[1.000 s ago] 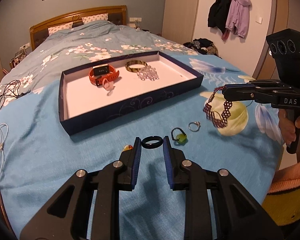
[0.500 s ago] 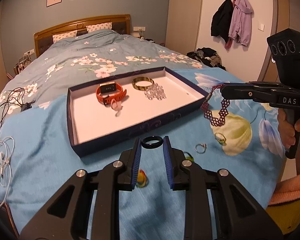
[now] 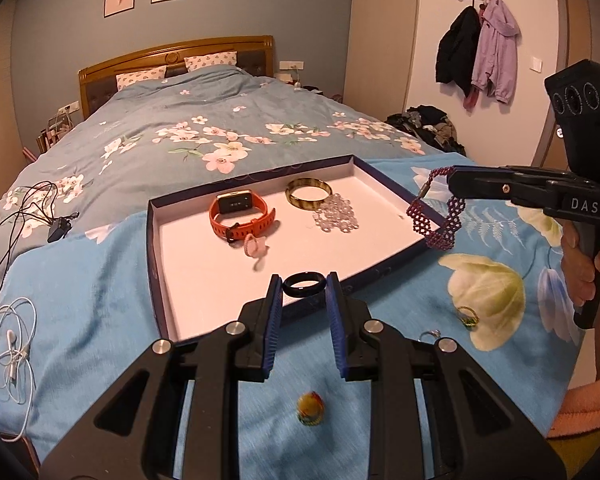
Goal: Organize jewelry
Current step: 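Carry the black ring with the left tool while the right tool carries the necklace over the box lid, then open the left tool to drop the ring while the right tool releases the necklace into the lid, then grasp the yellow stone ring with the left tool while the right tool grasps the gold pendant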
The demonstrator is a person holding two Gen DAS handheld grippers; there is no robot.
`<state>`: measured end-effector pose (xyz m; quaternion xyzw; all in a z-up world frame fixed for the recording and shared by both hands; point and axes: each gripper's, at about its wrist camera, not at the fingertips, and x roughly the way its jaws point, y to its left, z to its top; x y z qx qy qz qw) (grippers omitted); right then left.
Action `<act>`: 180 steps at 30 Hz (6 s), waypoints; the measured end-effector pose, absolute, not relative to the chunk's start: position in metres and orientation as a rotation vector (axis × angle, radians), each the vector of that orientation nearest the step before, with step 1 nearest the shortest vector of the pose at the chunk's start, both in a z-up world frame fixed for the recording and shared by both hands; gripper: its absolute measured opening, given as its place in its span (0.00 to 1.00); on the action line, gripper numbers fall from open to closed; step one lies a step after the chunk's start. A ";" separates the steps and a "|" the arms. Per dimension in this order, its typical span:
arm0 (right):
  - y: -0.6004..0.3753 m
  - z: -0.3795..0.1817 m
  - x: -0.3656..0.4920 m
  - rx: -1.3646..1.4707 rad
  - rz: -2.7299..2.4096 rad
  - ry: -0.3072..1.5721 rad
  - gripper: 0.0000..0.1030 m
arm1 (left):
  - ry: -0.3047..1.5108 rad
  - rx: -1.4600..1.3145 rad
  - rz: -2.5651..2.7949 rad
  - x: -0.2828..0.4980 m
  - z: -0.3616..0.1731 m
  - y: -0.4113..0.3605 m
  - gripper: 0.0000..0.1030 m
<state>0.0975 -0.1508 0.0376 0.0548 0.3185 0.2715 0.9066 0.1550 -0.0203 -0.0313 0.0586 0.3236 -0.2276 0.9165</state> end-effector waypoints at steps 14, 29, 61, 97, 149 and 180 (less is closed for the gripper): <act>-0.151 0.034 0.128 0.125 0.529 0.666 0.07 | 0.675 0.141 -0.446 0.182 -0.036 -0.029 0.22; -0.146 0.025 0.149 0.134 0.524 0.701 0.07 | 0.705 0.155 -0.428 0.209 -0.044 -0.036 0.22; -0.138 0.001 0.182 0.155 0.524 0.775 0.07 | 0.787 0.139 -0.400 0.240 -0.062 -0.040 0.22; -0.159 -0.029 0.210 0.212 0.402 0.840 0.11 | 0.862 0.139 -0.346 0.275 -0.085 -0.043 0.23; -0.160 -0.042 0.042 0.037 0.443 0.885 0.38 | 0.806 0.188 -0.437 0.111 -0.071 -0.009 0.52; -0.144 -0.048 0.032 -0.049 0.398 0.880 0.19 | 0.887 0.160 -0.420 0.126 -0.085 -0.013 0.16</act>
